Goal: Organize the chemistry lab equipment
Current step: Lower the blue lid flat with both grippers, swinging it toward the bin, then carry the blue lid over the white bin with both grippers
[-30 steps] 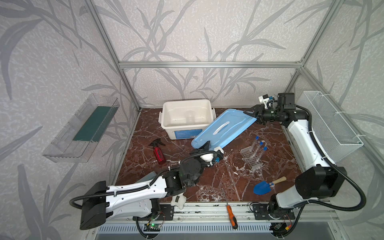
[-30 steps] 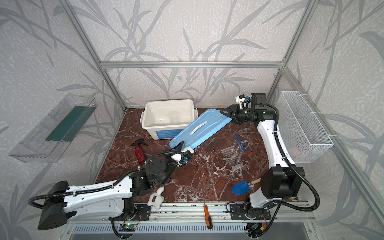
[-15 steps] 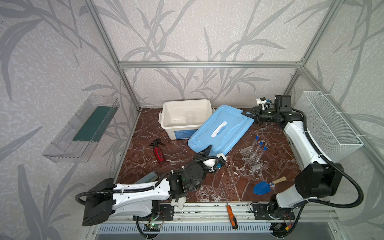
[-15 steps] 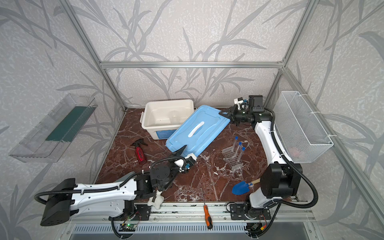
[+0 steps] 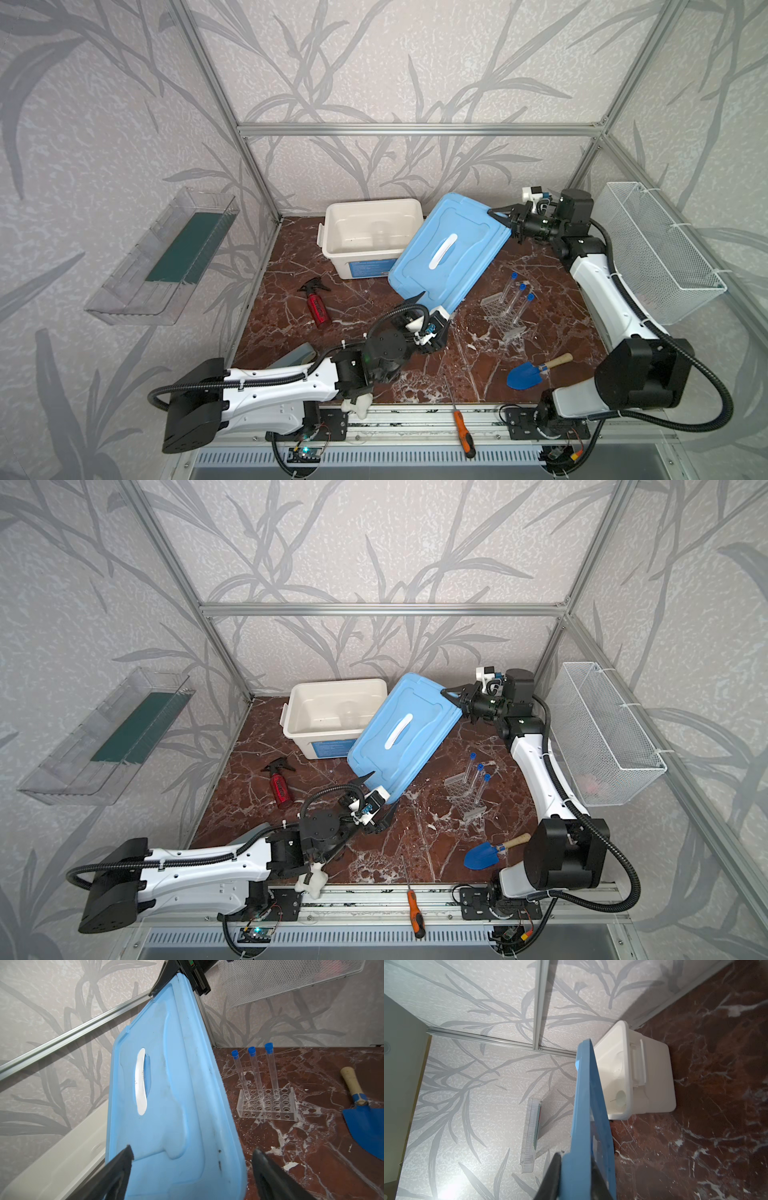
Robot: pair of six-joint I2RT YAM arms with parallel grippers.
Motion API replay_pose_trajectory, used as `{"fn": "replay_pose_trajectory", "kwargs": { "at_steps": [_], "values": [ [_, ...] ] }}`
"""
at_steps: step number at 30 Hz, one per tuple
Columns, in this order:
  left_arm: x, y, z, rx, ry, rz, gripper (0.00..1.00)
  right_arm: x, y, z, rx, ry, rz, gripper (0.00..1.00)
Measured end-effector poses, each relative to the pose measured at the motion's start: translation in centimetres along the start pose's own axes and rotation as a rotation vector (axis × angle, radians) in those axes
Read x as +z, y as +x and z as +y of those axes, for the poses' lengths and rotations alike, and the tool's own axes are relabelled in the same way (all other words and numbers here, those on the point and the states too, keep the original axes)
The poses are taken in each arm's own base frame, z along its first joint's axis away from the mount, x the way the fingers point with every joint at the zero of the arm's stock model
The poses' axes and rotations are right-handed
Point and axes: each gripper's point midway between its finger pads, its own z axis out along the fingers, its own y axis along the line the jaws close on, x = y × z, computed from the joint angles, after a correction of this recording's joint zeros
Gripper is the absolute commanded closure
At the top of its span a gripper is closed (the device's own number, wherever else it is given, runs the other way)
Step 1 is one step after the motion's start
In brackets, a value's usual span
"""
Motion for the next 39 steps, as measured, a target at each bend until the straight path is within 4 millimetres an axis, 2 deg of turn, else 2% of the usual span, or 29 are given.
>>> {"fn": "replay_pose_trajectory", "kwargs": {
  "at_steps": [7,11,14,17,19,24,26,29,32,34,37,39],
  "values": [
    [-0.3,-1.0,-1.2,-0.149,0.087,-0.034,0.08,-0.4,-2.0,3.8,-0.037,-0.117,-0.089,0.9],
    [-0.9,-2.1,0.2,-0.227,0.08,-0.051,0.07,-0.7,-2.7,4.9,-0.042,-0.152,-0.131,0.91],
    [-0.8,-3.4,3.3,-0.329,0.043,-0.057,0.08,-0.9,-3.0,5.4,-0.049,-0.165,-0.168,0.91],
    [-0.9,-5.1,7.8,-0.464,-0.012,-0.081,0.09,-0.8,-3.1,6.0,-0.063,-0.175,-0.203,0.92],
    [-1.0,-6.2,10.8,-0.542,-0.063,-0.085,0.1,-0.2,-2.9,6.4,-0.072,-0.179,-0.223,0.91],
    [-1.3,-7.8,16.4,-0.692,-0.162,-0.054,0.11,1.9,-2.2,7.1,-0.09,-0.203,-0.247,0.92],
    [-1.4,-7.3,18.7,-0.747,-0.21,-0.033,0.11,3.0,-2.2,7.2,-0.096,-0.222,-0.258,0.93],
    [-1.3,-5.2,22.2,-0.804,-0.312,0.032,0.11,5.2,-2.3,6.2,-0.088,-0.232,-0.277,0.93],
    [-0.8,-2.1,25.4,-0.859,-0.398,0.107,0.11,7.4,-2.5,4.1,-0.063,-0.211,-0.292,0.93],
    [-0.4,0.5,27.4,-0.909,-0.441,0.158,0.12,9.0,-2.6,2.4,-0.044,-0.189,-0.296,0.93],
    [0.2,4.5,29.1,-0.944,-0.505,0.257,0.11,11.1,-2.7,0.1,-0.013,-0.158,-0.294,0.93],
    [0.9,6.0,29.3,-0.951,-0.514,0.315,0.11,12.3,-2.7,-1.2,0.011,-0.141,-0.293,0.93]
  ]
}}
